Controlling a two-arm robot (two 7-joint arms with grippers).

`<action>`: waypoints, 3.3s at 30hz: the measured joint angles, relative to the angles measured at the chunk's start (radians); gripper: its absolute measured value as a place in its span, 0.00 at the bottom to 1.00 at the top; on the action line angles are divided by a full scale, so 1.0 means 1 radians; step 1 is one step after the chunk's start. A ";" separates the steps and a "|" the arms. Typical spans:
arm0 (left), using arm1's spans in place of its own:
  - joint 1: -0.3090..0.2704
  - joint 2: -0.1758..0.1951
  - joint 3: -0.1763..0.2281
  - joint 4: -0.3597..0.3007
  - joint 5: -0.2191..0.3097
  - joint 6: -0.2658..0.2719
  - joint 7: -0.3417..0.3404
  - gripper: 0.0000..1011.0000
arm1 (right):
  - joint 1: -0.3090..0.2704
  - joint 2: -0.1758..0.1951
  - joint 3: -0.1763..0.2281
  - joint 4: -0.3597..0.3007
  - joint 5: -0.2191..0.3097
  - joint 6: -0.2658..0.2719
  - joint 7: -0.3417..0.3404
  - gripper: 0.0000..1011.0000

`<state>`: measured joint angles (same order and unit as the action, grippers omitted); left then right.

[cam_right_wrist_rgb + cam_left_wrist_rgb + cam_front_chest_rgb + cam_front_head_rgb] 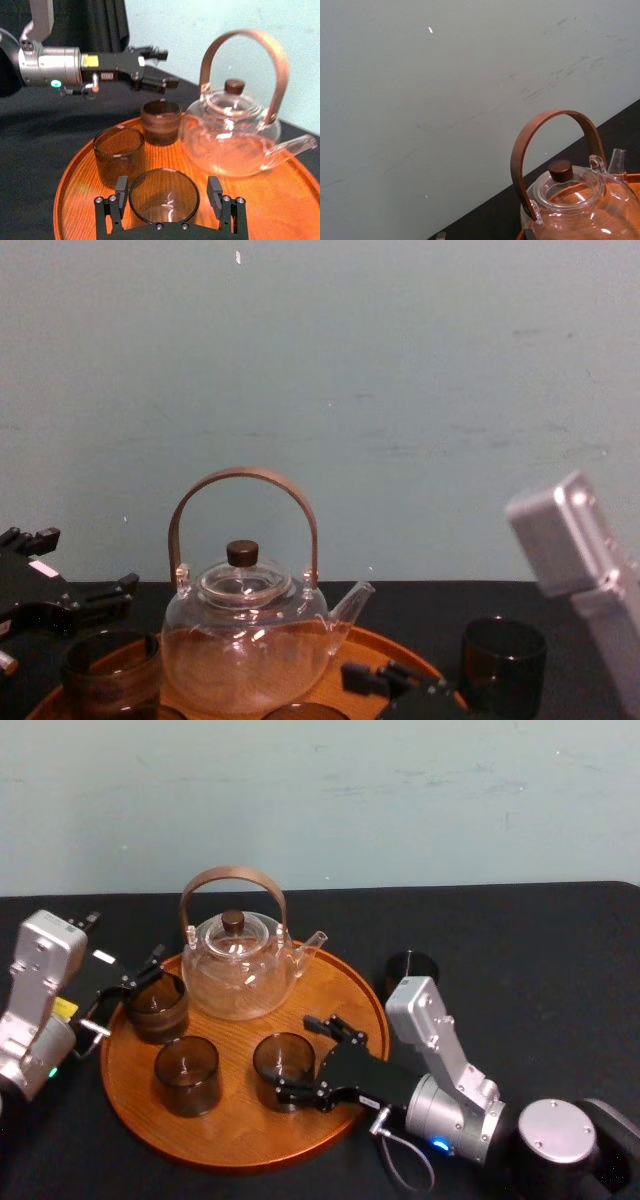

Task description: Pick up the glass from the table and place it on the tray.

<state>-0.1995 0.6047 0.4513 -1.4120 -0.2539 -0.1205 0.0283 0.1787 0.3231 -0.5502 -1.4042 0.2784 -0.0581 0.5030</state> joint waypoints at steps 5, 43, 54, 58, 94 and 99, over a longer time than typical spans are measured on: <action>0.000 0.000 0.000 0.000 0.000 0.000 0.000 0.99 | -0.027 0.022 0.022 -0.062 -0.002 -0.022 -0.014 0.99; 0.000 0.000 0.000 0.000 0.000 0.000 0.000 0.99 | -0.211 0.096 0.194 -0.239 0.010 -0.059 -0.117 0.99; 0.000 0.000 0.000 0.000 0.000 0.000 0.000 0.99 | -0.273 0.099 0.272 -0.233 0.007 -0.064 -0.156 0.99; 0.000 0.000 0.000 0.000 0.000 0.000 0.000 0.99 | -0.289 0.096 0.296 -0.230 0.007 -0.062 -0.165 0.99; 0.000 0.000 0.000 0.000 0.000 0.000 0.000 0.99 | -0.107 0.012 0.299 0.007 -0.020 0.000 -0.143 0.99; 0.000 0.000 0.000 0.000 0.000 0.000 0.000 0.99 | -0.070 0.002 0.291 0.056 -0.022 -0.001 -0.139 0.99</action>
<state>-0.1995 0.6047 0.4513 -1.4120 -0.2539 -0.1205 0.0283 0.1085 0.3256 -0.2592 -1.3477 0.2560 -0.0593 0.3639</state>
